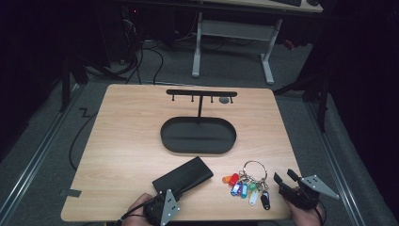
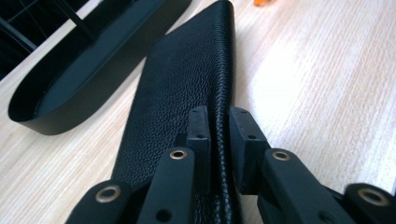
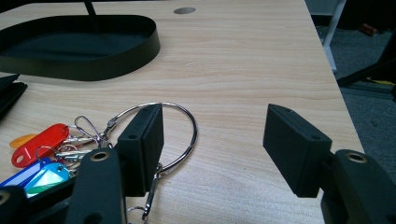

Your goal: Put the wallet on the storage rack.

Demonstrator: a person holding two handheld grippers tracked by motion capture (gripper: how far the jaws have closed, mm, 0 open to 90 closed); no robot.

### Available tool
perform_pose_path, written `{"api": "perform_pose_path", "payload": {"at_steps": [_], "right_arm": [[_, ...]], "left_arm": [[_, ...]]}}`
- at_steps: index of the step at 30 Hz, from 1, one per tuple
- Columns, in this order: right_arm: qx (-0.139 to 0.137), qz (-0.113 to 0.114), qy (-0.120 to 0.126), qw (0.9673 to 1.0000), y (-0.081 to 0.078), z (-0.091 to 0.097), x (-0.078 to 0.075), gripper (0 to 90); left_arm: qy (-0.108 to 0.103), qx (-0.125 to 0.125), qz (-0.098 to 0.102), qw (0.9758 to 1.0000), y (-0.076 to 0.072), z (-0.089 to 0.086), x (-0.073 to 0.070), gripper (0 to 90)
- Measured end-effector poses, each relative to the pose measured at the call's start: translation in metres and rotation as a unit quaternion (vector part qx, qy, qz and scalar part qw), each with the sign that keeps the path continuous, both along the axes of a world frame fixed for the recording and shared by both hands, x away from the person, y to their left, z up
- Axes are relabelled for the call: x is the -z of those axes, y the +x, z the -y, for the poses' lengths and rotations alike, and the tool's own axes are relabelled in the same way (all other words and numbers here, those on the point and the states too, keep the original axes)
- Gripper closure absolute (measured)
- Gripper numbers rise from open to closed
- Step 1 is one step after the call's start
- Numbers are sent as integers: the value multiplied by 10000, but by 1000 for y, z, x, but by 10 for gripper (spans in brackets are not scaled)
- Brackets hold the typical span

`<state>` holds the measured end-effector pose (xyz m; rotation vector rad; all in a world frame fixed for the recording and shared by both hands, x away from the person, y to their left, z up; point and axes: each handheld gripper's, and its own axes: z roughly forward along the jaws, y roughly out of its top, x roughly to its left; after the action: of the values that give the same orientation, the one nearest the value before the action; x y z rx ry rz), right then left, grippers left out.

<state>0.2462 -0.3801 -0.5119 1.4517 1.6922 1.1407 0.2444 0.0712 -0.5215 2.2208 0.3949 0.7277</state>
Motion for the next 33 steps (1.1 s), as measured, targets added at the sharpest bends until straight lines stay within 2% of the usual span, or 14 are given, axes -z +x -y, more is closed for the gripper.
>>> {"api": "perform_pose_path", "payload": {"at_steps": [3, 4, 6, 8, 13, 17, 18, 19, 21, 25, 26, 27, 29, 33], "right_arm": [[-7, 18, -5, 10000, 0, 0, -1, 386], [-11, 32, -9, 10000, 0, 0, -1, 385], [-12, 34, -14, 10000, 0, 0, -1, 385], [-4, 23, -4, 10000, 0, -1, -1, 385], [-21, 28, -6, 10000, 0, -1, -1, 386], [-42, 10, -8, 10000, 1, -1, -1, 387], [-39, 2, -3, 10000, 1, -2, -1, 387], [-47, 8, -6, 10000, 1, -2, -1, 386], [-48, 10, -4, 10000, 1, -2, -1, 387], [-71, 4, -5, 10000, 2, -2, -1, 386], [-73, -3, -9, 10000, 2, -2, 0, 386], [-73, -3, -9, 10000, 2, -2, 0, 386], [-73, -7, -1, 10000, 3, -2, 0, 386], [-92, -8, -7, 10000, 3, -3, 0, 386]], "left_arm": [[-196, -39, -54, 9998, 1, -5, -5, 808], [-319, -68, -78, 9994, 2, -8, -8, 813], [-368, -72, -107, 9992, 2, -10, -10, 815], [-541, -98, -157, 9984, 2, -14, -12, 817], [-827, -136, -275, 9961, 4, -22, -17, 819], [-1199, -182, -480, 9915, 7, -29, -21, 822], [-1380, -195, -579, 9885, 8, -33, -22, 823], [-1380, -195, -579, 9885, 8, -33, -22, 824], [-1525, -208, -657, 9859, 10, -36, -23, 825], [-1690, -229, -772, 9823, 11, -39, -25, 826], [-1782, -236, -799, 9805, 11, -40, -26, 827], [-1782, -236, -799, 9805, 11, -40, -26, 828], [-1914, -246, -850, 9775, 12, -43, -28, 828], [-2211, -321, -976, 9698, 14, -48, -30, 829]]}}
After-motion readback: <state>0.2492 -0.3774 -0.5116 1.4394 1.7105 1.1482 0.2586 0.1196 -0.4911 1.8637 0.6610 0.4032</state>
